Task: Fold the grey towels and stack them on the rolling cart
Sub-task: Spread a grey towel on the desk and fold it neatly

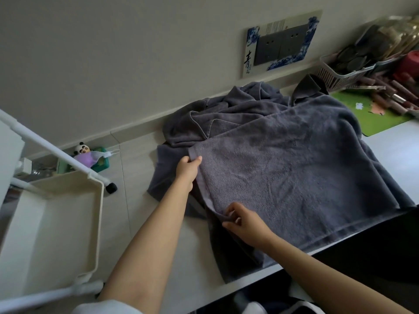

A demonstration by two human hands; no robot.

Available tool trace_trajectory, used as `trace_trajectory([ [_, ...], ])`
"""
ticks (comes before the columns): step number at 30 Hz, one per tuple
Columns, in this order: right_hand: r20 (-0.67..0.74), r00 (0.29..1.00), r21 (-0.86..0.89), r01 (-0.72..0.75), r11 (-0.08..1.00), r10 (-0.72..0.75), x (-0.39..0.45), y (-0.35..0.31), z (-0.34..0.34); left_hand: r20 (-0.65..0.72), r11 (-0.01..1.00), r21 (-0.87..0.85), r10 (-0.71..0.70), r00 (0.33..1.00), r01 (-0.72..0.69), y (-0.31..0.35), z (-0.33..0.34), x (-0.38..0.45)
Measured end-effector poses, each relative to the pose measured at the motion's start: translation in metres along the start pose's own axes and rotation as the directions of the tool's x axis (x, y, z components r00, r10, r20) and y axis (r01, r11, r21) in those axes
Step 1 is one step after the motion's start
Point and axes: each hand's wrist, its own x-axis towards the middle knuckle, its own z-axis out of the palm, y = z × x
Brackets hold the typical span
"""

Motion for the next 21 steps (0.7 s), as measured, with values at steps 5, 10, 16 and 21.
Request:
trace_trajectory([
  [5, 0.157, 0.970, -0.154, 0.211, 0.965, -0.187, -0.016, 0.007, 0.030, 0.038, 1.000, -0.025, -0.003, 0.999, 0.004, -0.003, -0.007, -0.002],
  [10, 0.112, 0.983, -0.220, 0.167, 0.961, -0.145, -0.025, 0.012, 0.047, 0.093, 0.999, -0.042, -0.025, 0.995, 0.029, -0.004, -0.015, -0.010],
  [16, 0.038, 0.995, -0.560, 0.102, 0.822, -0.097, -0.049, 0.021, 0.056, 0.088, 0.997, -0.069, -0.030, 0.996, 0.036, -0.016, -0.014, -0.017],
  [21, -0.048, 0.995, -0.510, 0.050, 0.859, -0.087, -0.049, 0.015, 0.060, 0.045, 0.995, -0.086, -0.042, 0.998, 0.045, -0.020, -0.012, -0.020],
])
